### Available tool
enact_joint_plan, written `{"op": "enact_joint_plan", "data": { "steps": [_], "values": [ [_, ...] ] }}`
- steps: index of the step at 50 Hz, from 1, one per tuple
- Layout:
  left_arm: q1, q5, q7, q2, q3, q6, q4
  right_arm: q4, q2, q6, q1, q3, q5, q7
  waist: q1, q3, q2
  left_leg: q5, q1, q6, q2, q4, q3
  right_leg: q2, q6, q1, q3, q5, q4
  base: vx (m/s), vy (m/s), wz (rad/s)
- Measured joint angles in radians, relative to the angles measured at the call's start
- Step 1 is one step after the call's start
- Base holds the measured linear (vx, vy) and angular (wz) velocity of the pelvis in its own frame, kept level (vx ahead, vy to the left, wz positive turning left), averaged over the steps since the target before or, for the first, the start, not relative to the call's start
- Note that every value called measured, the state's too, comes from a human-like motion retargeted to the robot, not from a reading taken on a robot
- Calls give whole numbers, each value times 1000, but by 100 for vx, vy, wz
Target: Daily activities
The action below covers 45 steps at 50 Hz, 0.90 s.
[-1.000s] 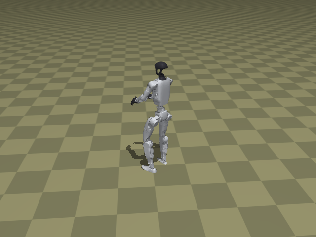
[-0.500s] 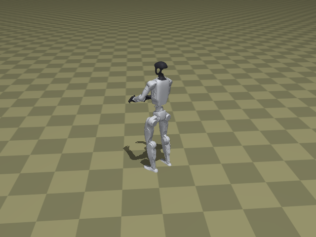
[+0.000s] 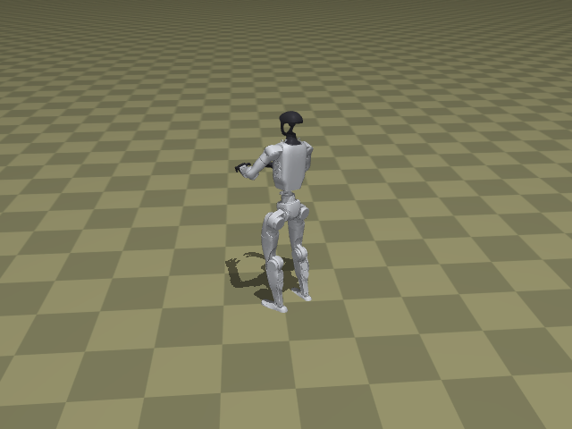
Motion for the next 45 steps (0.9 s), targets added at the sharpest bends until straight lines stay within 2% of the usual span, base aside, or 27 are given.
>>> {"op": "enact_joint_plan", "data": {
  "steps": [13, 19, 37, 45],
  "values": [
    [39, 26, 35, 15, 18, -5, -14, -35, -11, 0, -2, -6, -35, -41, -20, 2, -2, -19, -23, -5, 5, 46, 9, -7, 0, -27, 5, -17, 52, 0, 0, 0],
    [58, 1, 48, 42, 45, -11, 15, 7, -36, 2, -58, 1, -62, -50, -11, 24, -11, -18, -15, -6, 7, 32, 7, 0, 0, -20, 1, -14, 35, 0, 0, 0],
    [544, -169, 155, 46, 270, -46, -21, 124, -44, 1, -48, 12, -194, -228, 64, 41, -69, -61, -9, 18, 2, 100, -15, -10, -1, 15, -28, -37, 58, 0, 0, 0],
    [667, -225, 157, 27, 334, -55, -9, 158, -53, 1, -17, -10, -217, -284, 96, 39, -88, -73, -11, 31, -10, 117, -34, -23, -4, 13, -43, -52, 86, 0, 0, 0]
  ]
}}
